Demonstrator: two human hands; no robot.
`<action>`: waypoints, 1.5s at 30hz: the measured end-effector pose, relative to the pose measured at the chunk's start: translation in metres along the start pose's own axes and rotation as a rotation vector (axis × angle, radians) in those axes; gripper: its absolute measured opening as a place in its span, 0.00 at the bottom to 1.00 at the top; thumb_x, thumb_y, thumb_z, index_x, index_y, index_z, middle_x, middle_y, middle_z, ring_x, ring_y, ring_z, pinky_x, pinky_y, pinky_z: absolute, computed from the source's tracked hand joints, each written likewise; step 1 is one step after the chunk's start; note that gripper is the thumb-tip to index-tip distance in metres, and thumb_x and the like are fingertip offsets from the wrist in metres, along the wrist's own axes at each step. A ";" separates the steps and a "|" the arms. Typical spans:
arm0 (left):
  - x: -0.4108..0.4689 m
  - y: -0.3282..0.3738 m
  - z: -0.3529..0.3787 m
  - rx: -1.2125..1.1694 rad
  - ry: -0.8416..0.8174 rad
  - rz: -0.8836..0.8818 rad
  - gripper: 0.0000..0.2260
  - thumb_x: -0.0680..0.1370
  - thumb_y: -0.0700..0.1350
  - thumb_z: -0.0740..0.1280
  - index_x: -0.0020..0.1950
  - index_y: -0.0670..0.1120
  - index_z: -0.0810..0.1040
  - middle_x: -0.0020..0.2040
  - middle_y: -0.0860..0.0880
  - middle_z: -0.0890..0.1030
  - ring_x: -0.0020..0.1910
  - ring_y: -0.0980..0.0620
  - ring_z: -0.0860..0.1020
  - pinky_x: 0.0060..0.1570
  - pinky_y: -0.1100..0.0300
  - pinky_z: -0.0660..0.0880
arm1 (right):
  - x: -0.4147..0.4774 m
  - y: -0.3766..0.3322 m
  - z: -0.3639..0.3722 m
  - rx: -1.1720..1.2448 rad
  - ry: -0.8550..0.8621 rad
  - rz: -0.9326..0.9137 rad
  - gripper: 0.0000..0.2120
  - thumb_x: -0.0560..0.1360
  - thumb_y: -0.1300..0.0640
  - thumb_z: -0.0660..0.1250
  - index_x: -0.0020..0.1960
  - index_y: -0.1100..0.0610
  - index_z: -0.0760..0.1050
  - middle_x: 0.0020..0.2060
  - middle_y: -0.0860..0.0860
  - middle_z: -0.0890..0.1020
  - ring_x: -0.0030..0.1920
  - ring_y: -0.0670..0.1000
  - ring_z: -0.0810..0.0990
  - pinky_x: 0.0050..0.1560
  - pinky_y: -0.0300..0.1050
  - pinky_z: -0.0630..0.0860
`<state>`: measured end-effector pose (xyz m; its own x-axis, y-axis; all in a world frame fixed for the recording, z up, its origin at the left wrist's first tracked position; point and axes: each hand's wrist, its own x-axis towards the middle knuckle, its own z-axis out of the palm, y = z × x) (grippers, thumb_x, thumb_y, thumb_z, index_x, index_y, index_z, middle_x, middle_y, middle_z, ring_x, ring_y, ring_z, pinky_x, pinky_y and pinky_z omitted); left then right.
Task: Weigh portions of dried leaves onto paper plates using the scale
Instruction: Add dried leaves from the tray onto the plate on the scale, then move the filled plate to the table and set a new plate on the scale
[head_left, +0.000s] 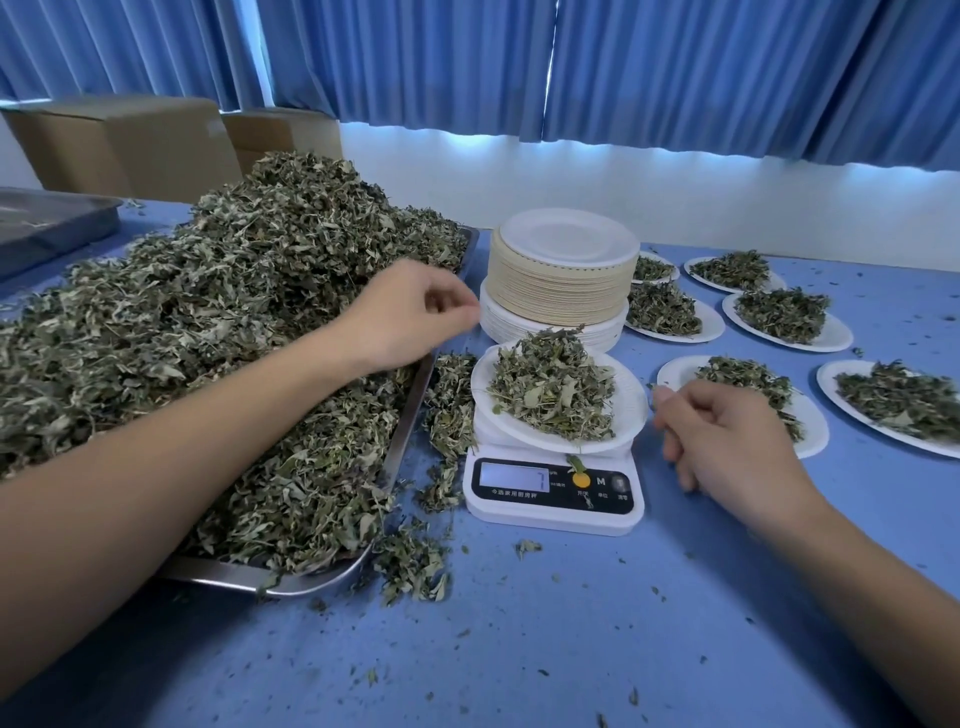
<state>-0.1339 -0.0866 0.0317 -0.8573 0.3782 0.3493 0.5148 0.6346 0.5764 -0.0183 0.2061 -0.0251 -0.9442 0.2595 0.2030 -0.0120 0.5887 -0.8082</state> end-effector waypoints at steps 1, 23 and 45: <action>-0.002 0.003 0.005 0.024 -0.096 0.020 0.05 0.78 0.52 0.71 0.51 0.54 0.85 0.42 0.59 0.83 0.36 0.66 0.77 0.36 0.71 0.70 | 0.000 -0.001 0.002 0.075 -0.021 0.032 0.21 0.82 0.48 0.65 0.39 0.62 0.76 0.25 0.52 0.79 0.21 0.51 0.72 0.22 0.42 0.69; 0.003 0.041 0.031 -0.084 -0.088 0.016 0.07 0.80 0.52 0.69 0.55 0.53 0.84 0.41 0.54 0.85 0.41 0.57 0.82 0.46 0.57 0.78 | 0.008 -0.021 -0.026 0.700 -0.119 0.367 0.07 0.80 0.66 0.67 0.43 0.65 0.76 0.24 0.52 0.77 0.23 0.46 0.75 0.21 0.36 0.70; 0.052 0.186 0.192 0.353 -0.453 0.114 0.55 0.65 0.69 0.76 0.78 0.38 0.55 0.76 0.42 0.62 0.75 0.42 0.59 0.70 0.43 0.67 | 0.011 0.076 -0.160 0.469 0.402 0.509 0.04 0.79 0.67 0.67 0.48 0.68 0.77 0.25 0.56 0.74 0.21 0.50 0.69 0.19 0.39 0.67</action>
<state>-0.0835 0.1801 0.0154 -0.7527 0.6583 -0.0012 0.6380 0.7299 0.2452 0.0230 0.3768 0.0041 -0.6812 0.7183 -0.1417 0.1667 -0.0363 -0.9853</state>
